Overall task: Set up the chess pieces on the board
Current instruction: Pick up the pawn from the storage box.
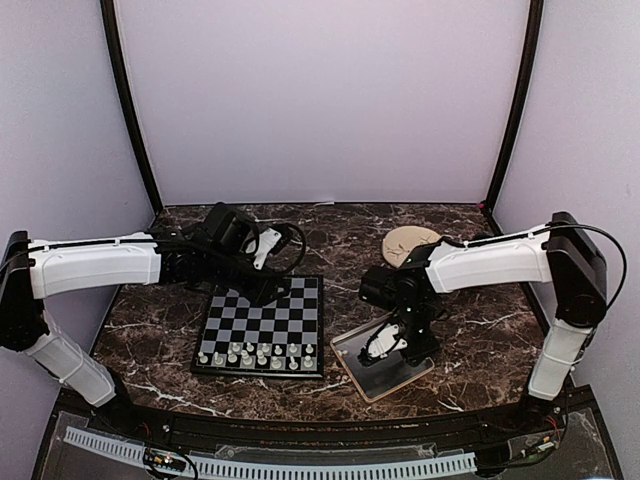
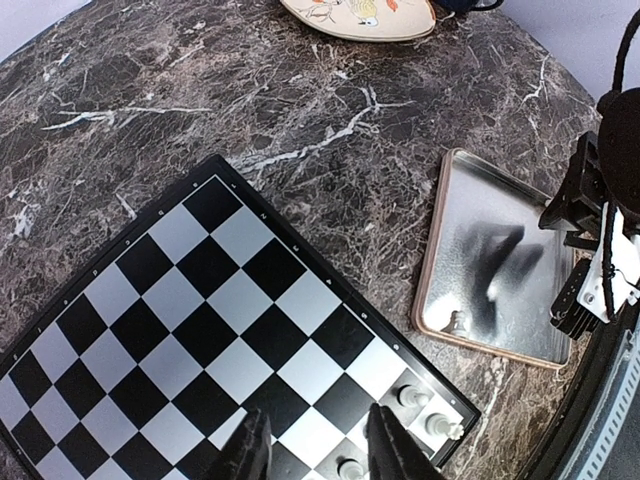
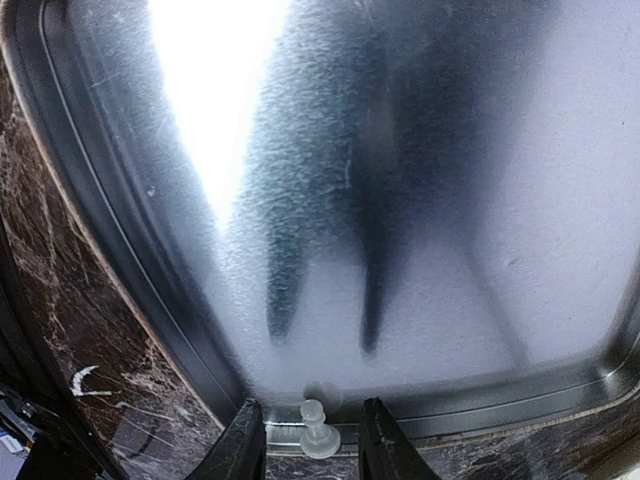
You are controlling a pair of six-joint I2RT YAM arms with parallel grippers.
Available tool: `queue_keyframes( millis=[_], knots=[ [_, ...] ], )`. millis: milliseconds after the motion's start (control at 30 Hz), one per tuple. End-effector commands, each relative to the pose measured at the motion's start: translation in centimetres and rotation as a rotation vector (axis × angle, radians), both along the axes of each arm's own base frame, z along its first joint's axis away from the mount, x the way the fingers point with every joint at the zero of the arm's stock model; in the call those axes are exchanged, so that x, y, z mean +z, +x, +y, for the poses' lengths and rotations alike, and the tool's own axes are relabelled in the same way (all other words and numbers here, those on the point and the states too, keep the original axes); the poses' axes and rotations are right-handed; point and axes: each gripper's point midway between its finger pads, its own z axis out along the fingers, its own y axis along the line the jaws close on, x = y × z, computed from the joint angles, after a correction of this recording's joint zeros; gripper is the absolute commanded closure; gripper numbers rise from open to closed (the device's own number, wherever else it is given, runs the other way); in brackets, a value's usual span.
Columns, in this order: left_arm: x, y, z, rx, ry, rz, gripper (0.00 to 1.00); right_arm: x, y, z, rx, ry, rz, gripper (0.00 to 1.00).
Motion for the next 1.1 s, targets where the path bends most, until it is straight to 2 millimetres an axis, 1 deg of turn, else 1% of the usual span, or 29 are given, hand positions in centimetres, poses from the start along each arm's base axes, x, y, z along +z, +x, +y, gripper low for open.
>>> queue_keyframes(
  millis=[0, 133, 167, 267, 500, 733, 800, 900, 967, 1067],
  knots=[
    [1.0, 0.1, -0.2, 0.005, -0.031, -0.026, 0.65, -0.3, 0.0, -0.8, 0.003, -0.069, -0.04, 0.68],
    [0.9, 0.1, -0.3, 0.005, -0.032, -0.022, 0.65, -0.4, 0.3, -1.0, 0.013, -0.098, -0.077, 0.7],
    [0.9, 0.2, -0.3, 0.005, -0.032, -0.022, 0.65, -0.9, -0.1, -1.7, 0.017, -0.123, -0.072, 0.7],
    [0.7, 0.2, -0.3, 0.008, -0.032, -0.019, 0.65, -1.3, -0.3, -2.5, 0.018, -0.158, -0.082, 0.72],
    [0.4, 0.1, -0.4, 0.008, -0.034, -0.01, 0.65, -2.1, 0.2, -3.2, 0.01, -0.198, -0.133, 0.74],
    [0.6, 0.2, -0.4, 0.008, -0.039, -0.017, 0.65, -2.9, 1.2, -3.4, -0.005, -0.216, -0.188, 0.85],
    [0.6, 0.1, -0.3, 0.009, -0.035, -0.02, 0.65, -2.8, 1.4, -3.1, -0.008, -0.208, -0.197, 0.88],
    [0.6, 0.1, -0.2, 0.009, -0.033, -0.021, 0.65, -2.1, 1.6, -1.8, -0.029, -0.163, -0.191, 0.92],
    [0.6, 0.1, -0.2, 0.009, -0.033, -0.021, 0.65, -1.3, 1.6, -0.5, -0.051, -0.115, -0.167, 0.93],
    [0.7, 0.0, 0.0, 0.012, -0.036, -0.023, 0.65, 0.7, 1.7, 2.0, -0.095, -0.013, -0.114, 0.93]
  ],
)
